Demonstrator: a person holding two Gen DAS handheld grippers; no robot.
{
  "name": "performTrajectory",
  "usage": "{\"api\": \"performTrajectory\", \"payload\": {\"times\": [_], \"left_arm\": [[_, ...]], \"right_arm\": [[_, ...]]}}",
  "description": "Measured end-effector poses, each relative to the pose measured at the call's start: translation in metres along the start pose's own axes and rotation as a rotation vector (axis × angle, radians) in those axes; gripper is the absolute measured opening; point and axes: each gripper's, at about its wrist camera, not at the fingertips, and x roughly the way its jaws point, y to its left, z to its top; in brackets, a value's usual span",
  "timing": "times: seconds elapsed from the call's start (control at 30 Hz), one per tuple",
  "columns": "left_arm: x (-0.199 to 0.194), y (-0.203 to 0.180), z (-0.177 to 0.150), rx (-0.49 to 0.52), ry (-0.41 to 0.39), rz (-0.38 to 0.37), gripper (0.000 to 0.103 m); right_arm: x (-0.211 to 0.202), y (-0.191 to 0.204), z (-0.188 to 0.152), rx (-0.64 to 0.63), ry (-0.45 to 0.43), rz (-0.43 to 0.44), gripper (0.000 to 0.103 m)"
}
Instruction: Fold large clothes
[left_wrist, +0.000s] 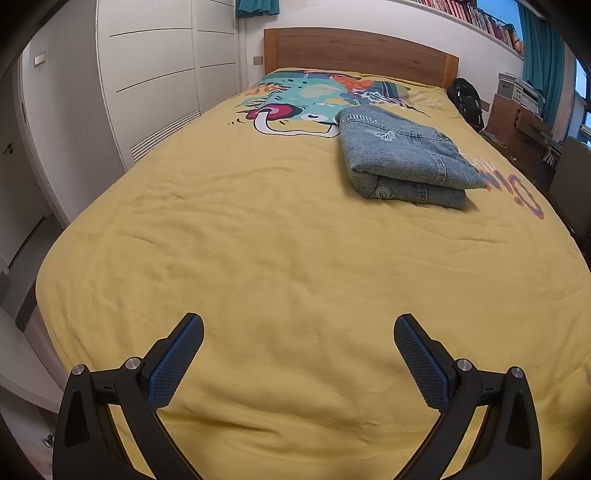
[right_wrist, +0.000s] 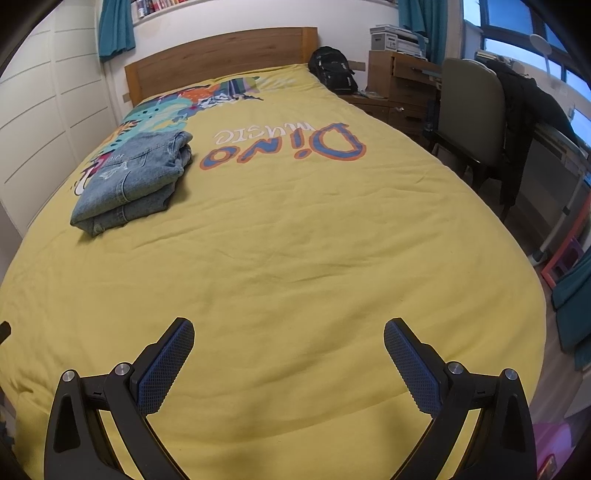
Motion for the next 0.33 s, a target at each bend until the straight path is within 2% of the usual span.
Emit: {"api": "performTrajectory", "payload": {"times": [0.33], "left_arm": [[0.0006, 0.0017, 0.0004, -0.006, -0.009, 0.01, 0.102]], "right_arm": [[0.0048, 0.0005, 0.0013, -0.003, 0.006, 0.009, 0.103]]}}
